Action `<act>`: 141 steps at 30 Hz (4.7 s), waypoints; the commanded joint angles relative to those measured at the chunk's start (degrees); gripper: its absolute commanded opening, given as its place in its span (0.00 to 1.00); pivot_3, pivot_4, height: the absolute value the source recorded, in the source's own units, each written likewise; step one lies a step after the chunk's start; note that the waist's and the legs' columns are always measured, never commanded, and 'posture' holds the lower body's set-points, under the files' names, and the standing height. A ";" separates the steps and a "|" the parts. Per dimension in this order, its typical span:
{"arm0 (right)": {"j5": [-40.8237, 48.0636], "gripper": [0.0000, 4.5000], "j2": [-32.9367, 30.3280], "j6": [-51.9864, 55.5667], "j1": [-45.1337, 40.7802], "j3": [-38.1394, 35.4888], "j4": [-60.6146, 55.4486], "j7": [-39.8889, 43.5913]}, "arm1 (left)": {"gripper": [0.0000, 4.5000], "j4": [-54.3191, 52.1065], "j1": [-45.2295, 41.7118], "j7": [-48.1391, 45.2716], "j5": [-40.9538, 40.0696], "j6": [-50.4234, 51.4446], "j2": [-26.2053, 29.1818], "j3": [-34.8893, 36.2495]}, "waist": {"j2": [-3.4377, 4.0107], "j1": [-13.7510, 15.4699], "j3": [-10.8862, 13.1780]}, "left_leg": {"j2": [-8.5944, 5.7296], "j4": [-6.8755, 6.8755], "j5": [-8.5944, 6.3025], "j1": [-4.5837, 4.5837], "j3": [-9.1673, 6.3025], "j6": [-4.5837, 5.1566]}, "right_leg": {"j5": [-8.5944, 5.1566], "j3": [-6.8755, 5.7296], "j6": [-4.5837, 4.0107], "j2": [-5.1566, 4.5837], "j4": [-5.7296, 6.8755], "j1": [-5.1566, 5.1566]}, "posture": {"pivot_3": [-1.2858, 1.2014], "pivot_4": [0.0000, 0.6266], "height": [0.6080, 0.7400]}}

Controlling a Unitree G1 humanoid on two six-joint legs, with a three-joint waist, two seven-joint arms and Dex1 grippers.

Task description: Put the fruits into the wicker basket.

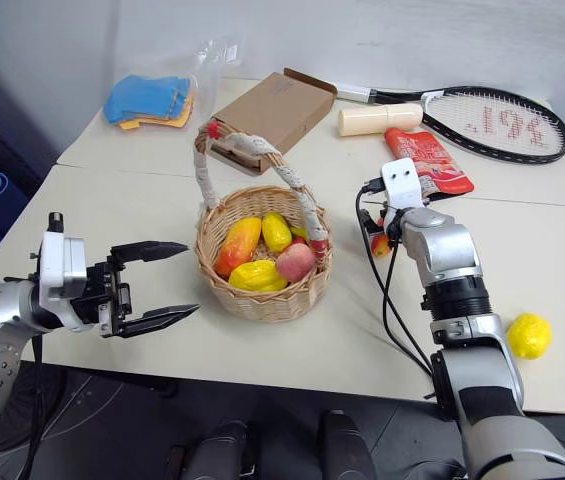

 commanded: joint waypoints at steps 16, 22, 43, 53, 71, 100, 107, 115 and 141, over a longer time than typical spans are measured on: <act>6.12 1.00 4.57 24.49 3.26 -9.81 -11.44 -0.38 | 0.99 0.17 -2.70 0.21 -1.09 0.11 0.83 -0.47 | 0.01 -0.29 0.00 | 0.08 -0.09 0.17 0.25 0.03 -0.17 | 0.01 0.06 -0.06 0.01 0.27 -0.03 | 0.52 0.24 1.00; 6.00 0.79 2.00 26.95 2.32 -9.90 -12.20 1.47 | 1.00 0.47 -2.94 -0.15 -2.04 0.64 0.90 0.20 | 0.00 -0.16 0.00 | 0.05 -0.09 0.17 0.26 -0.01 -0.16 | 0.01 0.05 -0.06 0.03 0.23 0.01 | 0.52 0.24 1.00; 29.37 0.36 -47.61 4.37 40.52 -16.61 -49.32 68.64 | 1.00 3.65 1.79 -6.92 -2.16 -2.79 2.93 3.40 | 0.05 -0.72 0.08 | 0.17 -0.16 0.01 0.37 0.23 0.08 | 0.23 0.05 0.21 0.20 -0.47 0.27 | 0.52 0.24 1.00; 30.67 0.36 -6.93 21.22 7.78 2.69 -47.39 27.18 | 1.00 0.16 4.60 -3.75 -5.41 1.64 2.39 5.21 | -0.30 -1.25 0.15 | 0.85 -0.40 0.09 1.25 0.22 -0.58 | 0.35 0.08 -0.92 0.24 -0.45 0.82 | 0.52 0.24 1.00; 23.77 0.99 -7.71 -9.92 13.52 5.66 -47.40 41.47 | 1.00 -5.65 10.10 1.35 -8.83 3.54 1.79 8.77 | -0.28 0.13 0.10 | 0.86 0.03 0.22 0.21 0.33 -0.43 | 0.49 -0.34 -0.68 0.92 0.00 -0.25 | 0.52 0.24 1.00; 16.77 0.99 -11.28 -47.18 83.39 -58.62 -22.67 48.83 | 1.00 -0.25 -12.24 0.35 -5.77 7.86 -3.85 -11.97 | -0.16 1.59 0.06 | 0.68 -0.32 0.05 1.34 0.42 -0.45 | 0.54 0.15 -0.58 1.14 -0.91 1.14 | 0.52 0.24 1.00; 20.23 0.99 -8.68 -45.65 91.11 -58.36 -19.33 48.87 | 1.00 -3.43 -11.84 1.99 -5.80 7.86 -5.42 -12.73 | 0.01 0.08 0.00 | 1.05 -0.42 -0.05 1.85 0.52 -0.62 | -0.04 0.33 -1.61 0.97 -0.89 1.78 | 0.52 0.24 1.00; 32.00 0.99 -19.64 -11.71 85.76 -54.07 -34.28 35.05 | 1.00 -3.35 -12.50 2.21 -6.75 8.95 -5.78 -12.71 | 0.18 -0.17 -0.10 | 1.36 -0.37 -0.12 2.13 0.63 -0.76 | -0.14 0.40 -1.78 1.08 -0.98 2.05 | 0.52 0.24 1.00; 29.28 0.99 -26.56 29.70 49.35 -38.95 -23.46 8.16 | 1.00 -5.51 -9.76 4.02 -6.61 9.83 -4.12 -10.94 | 0.14 1.47 -0.08 | 0.86 -0.27 -0.20 1.66 0.29 -0.36 | 0.11 0.40 -0.87 1.18 -1.00 1.58 | 0.52 0.24 1.00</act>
